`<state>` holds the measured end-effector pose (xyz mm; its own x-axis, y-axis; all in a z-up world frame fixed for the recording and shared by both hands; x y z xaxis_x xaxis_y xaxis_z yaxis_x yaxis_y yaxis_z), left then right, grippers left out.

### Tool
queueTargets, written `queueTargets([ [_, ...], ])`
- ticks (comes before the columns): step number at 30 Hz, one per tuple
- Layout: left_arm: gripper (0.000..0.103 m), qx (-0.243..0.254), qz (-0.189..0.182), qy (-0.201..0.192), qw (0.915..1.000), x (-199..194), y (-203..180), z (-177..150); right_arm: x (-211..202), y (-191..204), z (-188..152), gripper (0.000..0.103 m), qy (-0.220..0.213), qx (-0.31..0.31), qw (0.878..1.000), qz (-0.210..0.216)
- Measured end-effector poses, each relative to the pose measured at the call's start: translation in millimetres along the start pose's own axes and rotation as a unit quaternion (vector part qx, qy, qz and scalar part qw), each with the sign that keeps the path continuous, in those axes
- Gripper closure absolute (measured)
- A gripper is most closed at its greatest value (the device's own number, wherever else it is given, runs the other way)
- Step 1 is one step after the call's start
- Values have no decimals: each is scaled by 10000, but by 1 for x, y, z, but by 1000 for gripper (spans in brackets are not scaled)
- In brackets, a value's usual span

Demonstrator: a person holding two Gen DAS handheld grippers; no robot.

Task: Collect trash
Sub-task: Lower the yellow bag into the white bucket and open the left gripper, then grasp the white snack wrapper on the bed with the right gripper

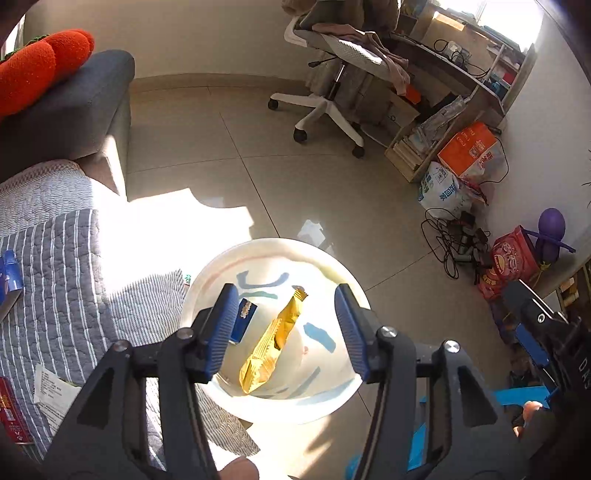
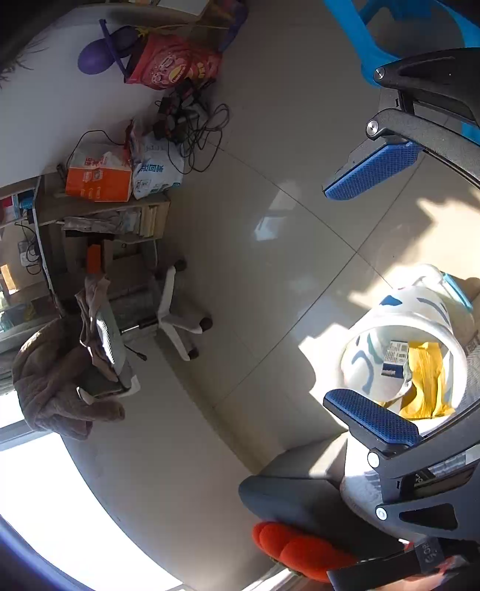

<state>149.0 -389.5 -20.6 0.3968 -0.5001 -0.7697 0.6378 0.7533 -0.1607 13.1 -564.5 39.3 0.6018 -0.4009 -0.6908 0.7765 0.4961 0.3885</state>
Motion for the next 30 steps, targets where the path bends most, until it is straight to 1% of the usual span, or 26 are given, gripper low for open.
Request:
queueTargets([
  [2,38,33,54,-7,10000,-2,2,-2,-1,1,-1,0,-12,-41,10000,-8],
  [5,34,15,244,-15,9997,-7,11,-11,-1,8,-5,0,-10,-156,9999,-2],
  [10,31,54,578,-45,9983,-23,31,-31,-4,29,-21,0,55,-511,9986,148],
  [14,28,-11,878,-97,9961,-45,56,-55,-7,64,-47,0,227,-1057,9927,544],
  [17,28,-96,1070,-101,9942,-63,78,-76,-6,88,-71,0,543,-1348,9853,893],
  [21,28,-376,1259,-28,9913,-85,112,-107,-1,121,-107,0,1109,-1646,9695,1435],
  [24,28,-646,1366,-8,9885,-104,137,-128,-4,147,-137,0,1330,-2060,9530,1777],
  [27,28,-863,1503,-66,9848,-125,161,-144,-7,171,-172,0,1433,-2667,9344,1875],
  [30,28,-1054,1635,-147,9808,-146,181,-158,-5,189,-217,0,1698,-3213,9137,1820],
])
Point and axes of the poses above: each gripper's, at about its wrist camera, not at the fingertips, and x roughly the way its jaws point, y to its left, z to its top, the point moved 5 cm from there along x, roughly the way its jaws point, and after that the axes turned 12 degrees about x, right-handed, at the moved point
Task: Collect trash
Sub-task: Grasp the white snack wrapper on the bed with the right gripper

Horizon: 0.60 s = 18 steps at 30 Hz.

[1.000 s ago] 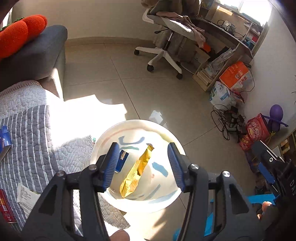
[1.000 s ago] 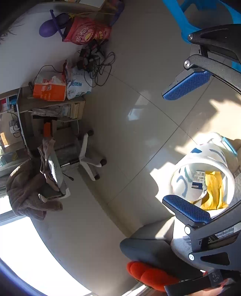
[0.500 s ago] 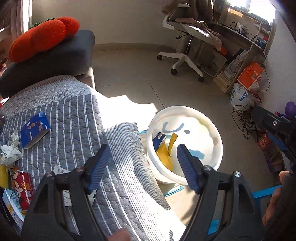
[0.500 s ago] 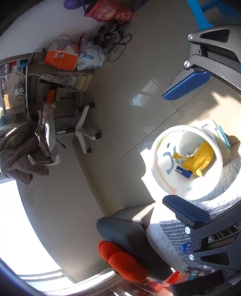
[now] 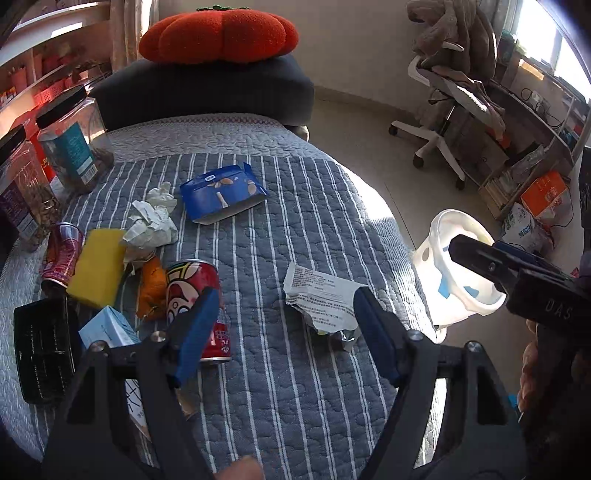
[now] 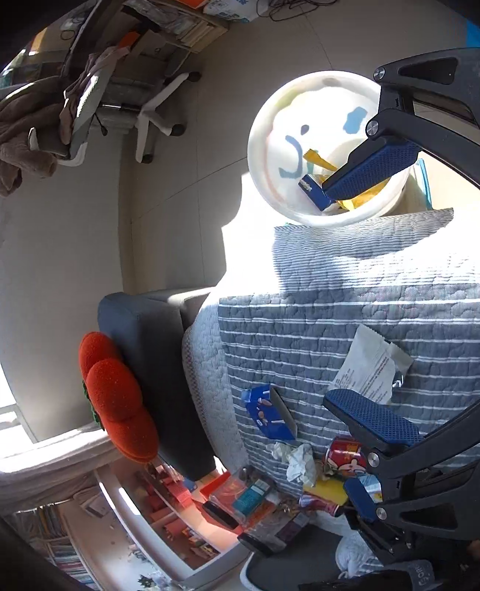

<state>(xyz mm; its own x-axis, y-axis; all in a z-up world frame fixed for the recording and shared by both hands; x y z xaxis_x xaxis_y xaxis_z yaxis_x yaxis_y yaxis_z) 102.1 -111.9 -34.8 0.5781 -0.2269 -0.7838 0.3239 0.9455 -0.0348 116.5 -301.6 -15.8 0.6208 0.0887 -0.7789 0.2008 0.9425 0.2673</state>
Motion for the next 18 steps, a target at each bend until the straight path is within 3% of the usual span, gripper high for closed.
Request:
queueTargets([
  [5,27,-177,209,-72,9996,-14,34,-8,52,51,-48,0,950,-732,9928,-63],
  [10,27,-283,398,-142,9987,-22,62,-7,86,89,-88,0,1293,-1971,9712,-350],
  [16,27,-236,553,-140,9981,-22,86,1,110,85,-94,1,1566,-1957,9673,-395],
  [17,27,-193,584,-110,9980,-19,89,4,116,84,-95,6,1619,-1938,9666,-432],
  [18,27,-181,625,-85,9978,-16,92,7,122,82,-96,19,1700,-1903,9658,-459],
])
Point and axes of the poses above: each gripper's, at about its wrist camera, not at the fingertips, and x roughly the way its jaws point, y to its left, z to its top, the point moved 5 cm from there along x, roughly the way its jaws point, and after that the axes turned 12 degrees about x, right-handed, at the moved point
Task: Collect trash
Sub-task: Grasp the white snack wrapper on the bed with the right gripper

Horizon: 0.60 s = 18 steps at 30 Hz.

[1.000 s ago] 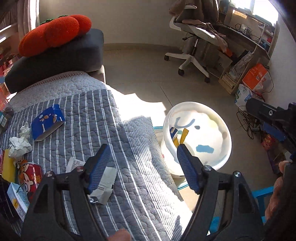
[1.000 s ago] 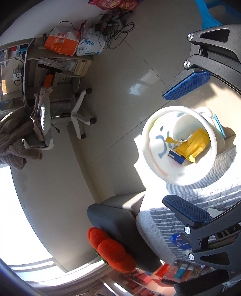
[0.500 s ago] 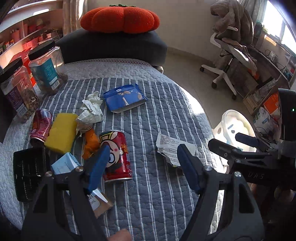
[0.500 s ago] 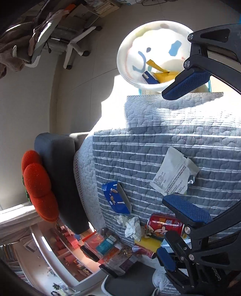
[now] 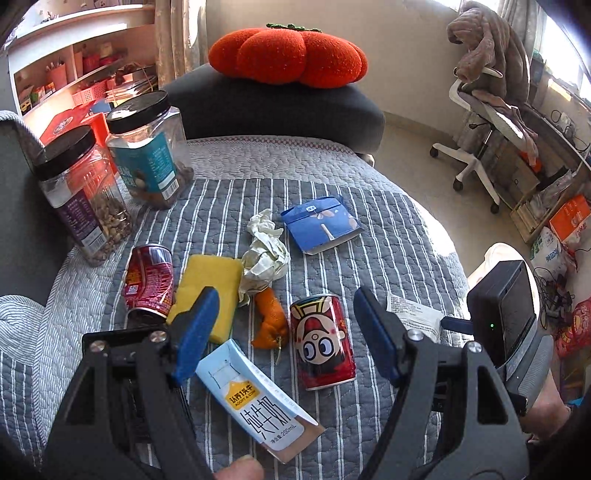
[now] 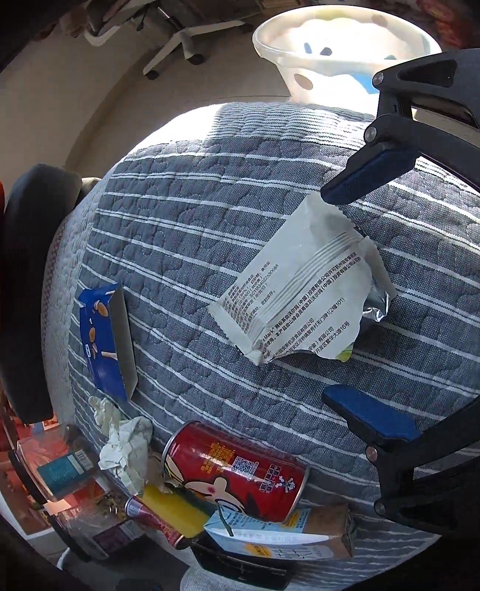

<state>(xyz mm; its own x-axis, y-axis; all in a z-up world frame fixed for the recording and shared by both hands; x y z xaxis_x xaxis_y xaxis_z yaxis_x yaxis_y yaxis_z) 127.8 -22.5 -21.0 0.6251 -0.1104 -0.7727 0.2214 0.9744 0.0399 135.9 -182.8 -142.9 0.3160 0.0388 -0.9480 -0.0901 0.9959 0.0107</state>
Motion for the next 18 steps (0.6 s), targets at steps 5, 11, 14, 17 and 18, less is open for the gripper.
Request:
queueTargets([
  [5,27,-101,77,286,9995,23,20,17,4,-13,7,50,83,270,9996,49],
  [11,28,-411,59,681,9968,52,38,27,-1,-38,22,79,106,744,9970,209],
  [14,28,-585,-39,929,9939,65,41,29,-5,-50,32,86,71,936,9952,282],
  [17,28,-701,-111,1114,9912,77,43,34,-10,-58,41,87,31,1049,9940,320],
  [18,28,-716,-108,1154,9907,81,43,37,-13,-59,41,87,2,1068,9937,345],
])
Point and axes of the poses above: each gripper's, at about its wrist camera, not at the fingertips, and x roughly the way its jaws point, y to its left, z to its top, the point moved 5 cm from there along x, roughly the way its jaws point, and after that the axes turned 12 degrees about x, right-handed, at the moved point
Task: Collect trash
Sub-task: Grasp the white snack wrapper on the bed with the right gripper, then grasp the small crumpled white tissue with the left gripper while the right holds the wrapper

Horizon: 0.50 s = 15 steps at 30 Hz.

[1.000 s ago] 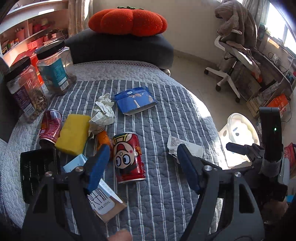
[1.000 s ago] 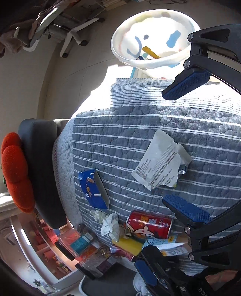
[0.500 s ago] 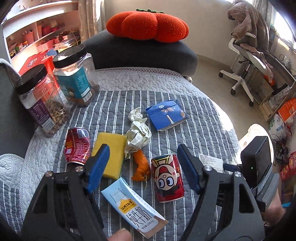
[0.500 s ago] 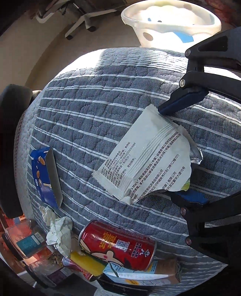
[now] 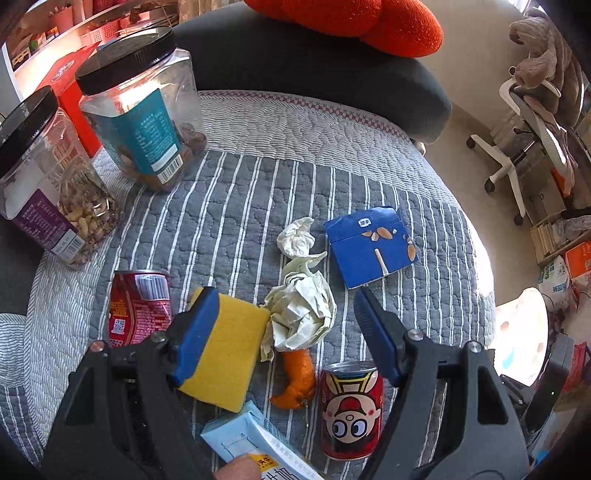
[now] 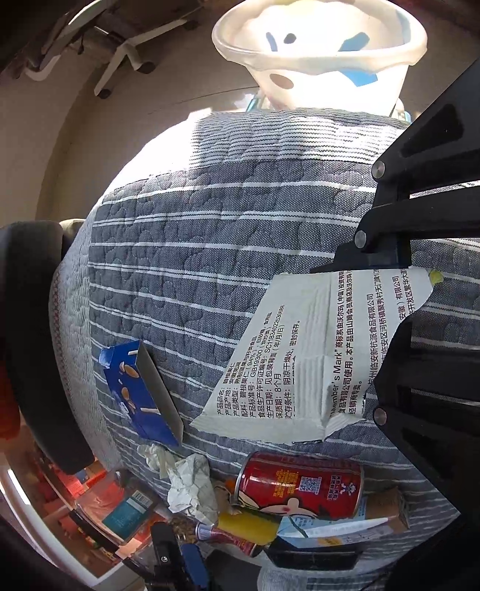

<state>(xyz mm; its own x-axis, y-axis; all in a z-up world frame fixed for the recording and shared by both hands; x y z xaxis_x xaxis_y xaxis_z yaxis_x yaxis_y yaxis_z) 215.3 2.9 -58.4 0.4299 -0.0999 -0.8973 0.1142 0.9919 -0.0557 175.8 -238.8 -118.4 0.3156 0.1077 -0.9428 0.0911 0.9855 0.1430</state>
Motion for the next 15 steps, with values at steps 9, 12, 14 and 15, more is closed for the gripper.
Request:
queueTargets([
  [9,28,157,-13,736,9972,49,-14,24,-30,-3,8,87,-194,84,9995,244],
  [12,28,174,167,863,9960,64,-13,27,-37,-4,9,87,-240,82,9992,324],
  [14,29,186,287,951,9949,74,-13,28,-39,-2,6,87,-256,68,9990,366],
  [15,30,180,333,980,9945,77,-12,29,-36,1,8,87,-263,63,9989,375],
])
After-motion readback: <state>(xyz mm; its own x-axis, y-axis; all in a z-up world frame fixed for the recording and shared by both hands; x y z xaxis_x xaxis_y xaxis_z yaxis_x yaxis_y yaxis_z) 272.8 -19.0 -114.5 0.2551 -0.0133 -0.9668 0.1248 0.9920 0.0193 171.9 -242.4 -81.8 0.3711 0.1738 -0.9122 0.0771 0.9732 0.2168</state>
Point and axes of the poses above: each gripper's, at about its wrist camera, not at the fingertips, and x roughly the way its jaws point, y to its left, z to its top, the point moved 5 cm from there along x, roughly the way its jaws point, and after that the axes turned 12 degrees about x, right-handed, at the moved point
